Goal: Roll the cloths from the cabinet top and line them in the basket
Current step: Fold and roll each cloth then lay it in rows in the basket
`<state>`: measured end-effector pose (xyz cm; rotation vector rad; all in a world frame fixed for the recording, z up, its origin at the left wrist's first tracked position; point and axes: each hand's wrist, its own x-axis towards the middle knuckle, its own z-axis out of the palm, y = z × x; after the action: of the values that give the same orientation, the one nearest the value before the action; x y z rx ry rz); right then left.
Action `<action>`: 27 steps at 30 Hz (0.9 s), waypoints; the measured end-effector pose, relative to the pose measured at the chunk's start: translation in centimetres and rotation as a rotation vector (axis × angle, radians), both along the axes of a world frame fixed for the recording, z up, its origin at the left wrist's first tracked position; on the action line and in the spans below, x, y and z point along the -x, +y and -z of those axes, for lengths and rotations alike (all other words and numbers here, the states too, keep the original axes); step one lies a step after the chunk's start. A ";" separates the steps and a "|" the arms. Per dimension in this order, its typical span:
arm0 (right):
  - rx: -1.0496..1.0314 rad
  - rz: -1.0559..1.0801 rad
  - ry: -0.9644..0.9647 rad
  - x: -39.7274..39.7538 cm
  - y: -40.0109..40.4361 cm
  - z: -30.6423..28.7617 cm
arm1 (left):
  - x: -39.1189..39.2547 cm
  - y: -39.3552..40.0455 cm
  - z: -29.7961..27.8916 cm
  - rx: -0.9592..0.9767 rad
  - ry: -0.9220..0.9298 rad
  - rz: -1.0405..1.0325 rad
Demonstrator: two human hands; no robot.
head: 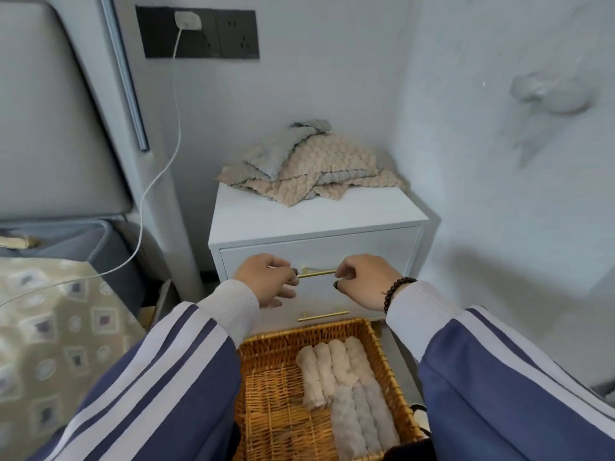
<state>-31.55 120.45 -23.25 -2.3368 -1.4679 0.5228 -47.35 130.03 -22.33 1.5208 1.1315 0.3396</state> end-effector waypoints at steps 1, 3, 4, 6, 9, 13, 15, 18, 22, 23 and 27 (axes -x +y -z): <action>-0.006 0.021 -0.001 -0.1 0.4 0.2 | -0.3 0.4 -0.3 0.011 -0.034 -0.027; -0.025 0.074 0.009 -0.5 1.6 0.7 | -0.9 1.2 -1.1 0.016 -0.105 -0.076; -0.045 0.100 0.022 -0.9 2.5 0.8 | -1.2 1.8 -1.6 0.021 -0.144 -0.100; -0.125 0.142 0.066 -1.6 4.0 0.8 | -1.8 2.9 -2.6 0.043 -0.217 -0.143; -0.324 0.196 0.199 -1.6 7.3 0.6 | -2.0 4.8 -3.8 0.064 -0.307 -0.182; -0.519 0.234 0.407 -0.5 11.8 0.0 | -1.5 6.8 -4.5 0.093 -0.386 -0.217; -0.595 0.277 0.598 -0.3 13.9 -0.6 | -1.1 7.5 -4.6 0.126 -0.410 -0.238; -0.597 0.320 0.801 -0.8 17.4 -1.8 | -0.5 8.2 -4.9 0.150 -0.435 -0.233; -0.558 0.347 0.869 -1.9 22.1 -3.4 | 0.4 9.1 -4.9 0.143 -0.435 -0.223; -0.548 0.349 0.858 -2.1 23.1 -3.8 | 0.6 9.3 -4.9 0.142 -0.430 -0.221; -0.431 0.354 0.878 -1.8 25.6 -4.3 | 1.4 9.9 -5.1 0.144 -0.415 -0.218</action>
<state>-29.72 146.01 -18.94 -1.6217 -0.6519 0.8709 -48.70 139.97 -17.23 1.1354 0.9658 0.6744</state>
